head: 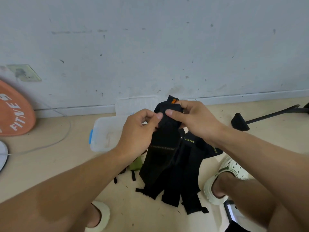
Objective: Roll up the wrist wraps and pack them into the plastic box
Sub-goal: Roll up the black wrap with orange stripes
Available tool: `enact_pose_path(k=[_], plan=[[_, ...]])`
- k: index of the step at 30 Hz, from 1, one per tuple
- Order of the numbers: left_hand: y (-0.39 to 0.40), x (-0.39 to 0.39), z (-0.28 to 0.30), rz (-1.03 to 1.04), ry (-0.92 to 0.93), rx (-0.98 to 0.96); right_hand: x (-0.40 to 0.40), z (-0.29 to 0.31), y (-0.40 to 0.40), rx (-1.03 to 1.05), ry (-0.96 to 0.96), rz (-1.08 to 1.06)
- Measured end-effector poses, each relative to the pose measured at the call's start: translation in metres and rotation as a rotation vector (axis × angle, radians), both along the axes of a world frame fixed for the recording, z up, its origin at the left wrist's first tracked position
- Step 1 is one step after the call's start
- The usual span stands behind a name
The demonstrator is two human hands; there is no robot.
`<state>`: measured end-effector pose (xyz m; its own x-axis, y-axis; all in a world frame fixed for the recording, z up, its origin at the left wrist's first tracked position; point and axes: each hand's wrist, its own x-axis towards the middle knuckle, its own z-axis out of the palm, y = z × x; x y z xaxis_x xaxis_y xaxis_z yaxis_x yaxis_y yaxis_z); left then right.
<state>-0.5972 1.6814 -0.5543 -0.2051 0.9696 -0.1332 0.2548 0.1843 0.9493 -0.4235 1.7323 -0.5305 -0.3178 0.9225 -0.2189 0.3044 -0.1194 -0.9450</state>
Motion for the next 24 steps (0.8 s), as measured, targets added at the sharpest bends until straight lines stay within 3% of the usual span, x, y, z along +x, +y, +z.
enact_pose_path(k=[3, 8, 15, 16, 20, 24], plan=[[0.007, -0.005, 0.003, 0.142, 0.022, 0.039, 0.001, 0.006, 0.000, -0.011, 0.081, 0.071], [0.011, -0.009, 0.004, -0.061, -0.037, -0.062, 0.004, 0.010, -0.003, -0.020, 0.135, 0.110], [0.028, -0.021, 0.005, 0.277, -0.197, -0.052, 0.005, 0.018, -0.002, -0.012, 0.221, -0.091], [0.030, -0.023, 0.007, 0.275, -0.202, -0.048, 0.006, 0.017, -0.002, -0.047, 0.193, -0.096], [0.032, -0.025, 0.015, 0.237, -0.212, -0.020, 0.007, -0.003, -0.003, -0.064, -0.238, -0.016], [0.028, -0.023, 0.016, 0.204, -0.251, -0.031, -0.001, -0.007, -0.006, -0.054, -0.247, 0.041]])
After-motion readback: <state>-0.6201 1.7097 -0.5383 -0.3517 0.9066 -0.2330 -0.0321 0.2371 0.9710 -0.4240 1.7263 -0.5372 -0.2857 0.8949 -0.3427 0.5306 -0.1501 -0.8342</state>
